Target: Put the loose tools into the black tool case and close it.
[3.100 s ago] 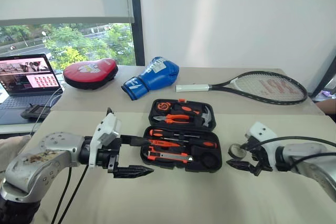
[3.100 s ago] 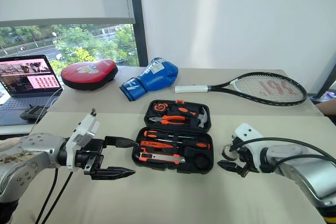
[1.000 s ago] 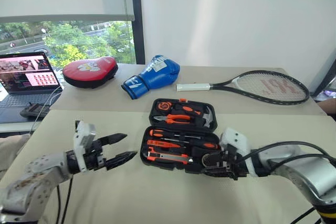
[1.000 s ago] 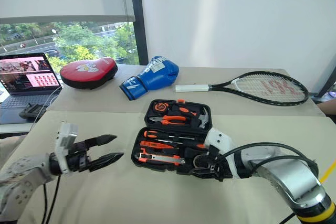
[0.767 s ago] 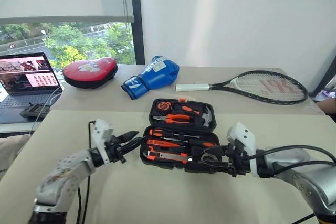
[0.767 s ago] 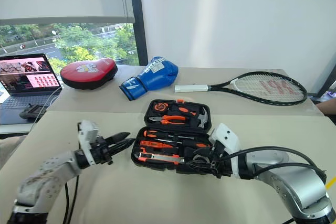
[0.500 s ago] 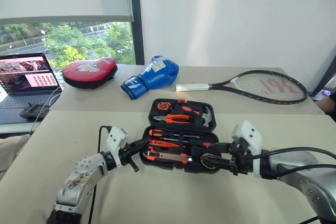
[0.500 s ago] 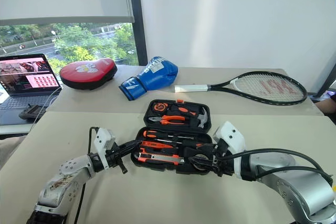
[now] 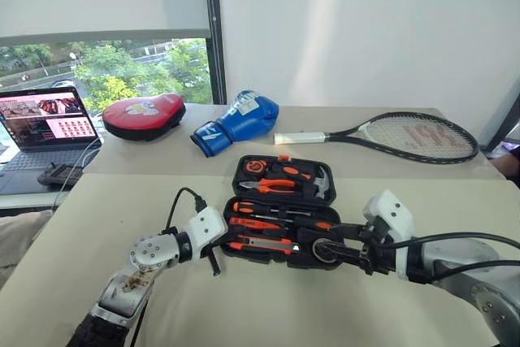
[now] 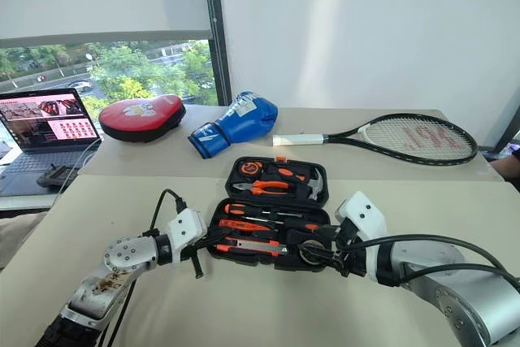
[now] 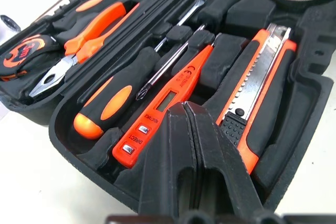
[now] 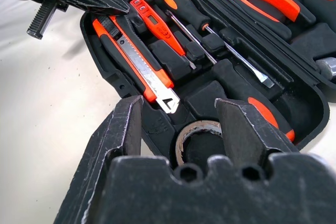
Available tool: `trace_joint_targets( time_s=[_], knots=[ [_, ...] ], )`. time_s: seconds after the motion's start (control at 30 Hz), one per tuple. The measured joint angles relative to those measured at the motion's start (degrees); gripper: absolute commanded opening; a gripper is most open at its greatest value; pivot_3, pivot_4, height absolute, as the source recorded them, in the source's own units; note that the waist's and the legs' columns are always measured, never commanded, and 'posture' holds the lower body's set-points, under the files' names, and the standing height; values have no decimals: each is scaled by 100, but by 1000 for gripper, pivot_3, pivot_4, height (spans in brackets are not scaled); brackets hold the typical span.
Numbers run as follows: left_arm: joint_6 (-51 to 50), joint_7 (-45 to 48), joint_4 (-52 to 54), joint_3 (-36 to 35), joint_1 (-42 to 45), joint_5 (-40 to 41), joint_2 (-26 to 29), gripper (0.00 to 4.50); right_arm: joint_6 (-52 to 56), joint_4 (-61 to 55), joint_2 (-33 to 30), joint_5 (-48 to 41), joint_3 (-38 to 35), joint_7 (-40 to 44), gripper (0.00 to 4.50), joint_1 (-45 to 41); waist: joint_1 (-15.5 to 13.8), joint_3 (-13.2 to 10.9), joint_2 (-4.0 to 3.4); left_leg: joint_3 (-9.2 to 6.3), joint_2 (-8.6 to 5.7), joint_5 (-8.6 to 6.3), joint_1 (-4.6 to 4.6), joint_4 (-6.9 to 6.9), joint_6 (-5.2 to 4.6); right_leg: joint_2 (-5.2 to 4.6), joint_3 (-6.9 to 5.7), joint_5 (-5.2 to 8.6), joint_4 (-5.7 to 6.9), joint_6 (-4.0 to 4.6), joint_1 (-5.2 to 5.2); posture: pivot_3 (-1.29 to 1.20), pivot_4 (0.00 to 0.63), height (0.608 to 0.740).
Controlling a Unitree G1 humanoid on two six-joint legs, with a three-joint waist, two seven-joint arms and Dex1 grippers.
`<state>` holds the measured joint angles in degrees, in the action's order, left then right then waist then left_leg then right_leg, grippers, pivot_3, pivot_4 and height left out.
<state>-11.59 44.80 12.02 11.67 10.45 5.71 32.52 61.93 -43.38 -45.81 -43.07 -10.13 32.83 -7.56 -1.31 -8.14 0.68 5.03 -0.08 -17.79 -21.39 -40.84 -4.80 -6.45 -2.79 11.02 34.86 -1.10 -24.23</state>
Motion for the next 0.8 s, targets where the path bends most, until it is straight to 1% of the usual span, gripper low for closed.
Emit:
trace_joint_targets(
  time_s=[0.3, 0.37, 0.57, 0.67, 0.73, 0.8],
  knots=[
    [1, -28, -56, 209, 143, -230, -171, 44, -2, -1, 65, -50, 124, -146, 2604, -15, -108, 11, -8, 0, -3, -3, 1, -2, -6, -8, -1, 2, -7, 0, 5, 0, 150, 740],
    [-42, 26, -131, 325, 153, -297, -156, 44, -3, -1, 87, -59, 156, -162, 2604, -35, -90, 11, -7, 4, -2, -6, -1, -1, -9, -8, 3, 2, -9, 0, 2, 0, 150, 740],
    [-432, 207, 122, 307, 153, -217, 64, 44, -29, 7, 108, -68, 286, -171, 2604, -85, -55, 20, -11, 2, 3, -19, 0, 8, 2, -7, 2, 16, -10, -16, -1, 0, 150, 740],
    [-854, 242, 193, -69, 71, 352, -155, 44, -32, 12, 108, -70, 289, -185, 2604, -130, -9, 18, -9, 1, 4, -21, -7, 8, 6, -11, 2, 24, -10, -25, -8, 0, 150, 740],
    [-1418, 421, -101, -709, 187, 1442, -479, 44, -32, 21, 126, -83, 265, -221, 2604, -151, 4, 2, 11, -7, 3, -8, -41, 1, 27, -10, -6, 24, 1, -26, -36, 0, 150, 740],
    [-1952, 397, -339, -1411, 605, 2272, -580, 44, -32, 29, 165, -105, 241, -266, 2604, -211, 0, -16, 41, -23, 3, 12, -95, -26, 58, 2, -23, 17, 19, -28, -79, 0, 150, 740]
  ],
)
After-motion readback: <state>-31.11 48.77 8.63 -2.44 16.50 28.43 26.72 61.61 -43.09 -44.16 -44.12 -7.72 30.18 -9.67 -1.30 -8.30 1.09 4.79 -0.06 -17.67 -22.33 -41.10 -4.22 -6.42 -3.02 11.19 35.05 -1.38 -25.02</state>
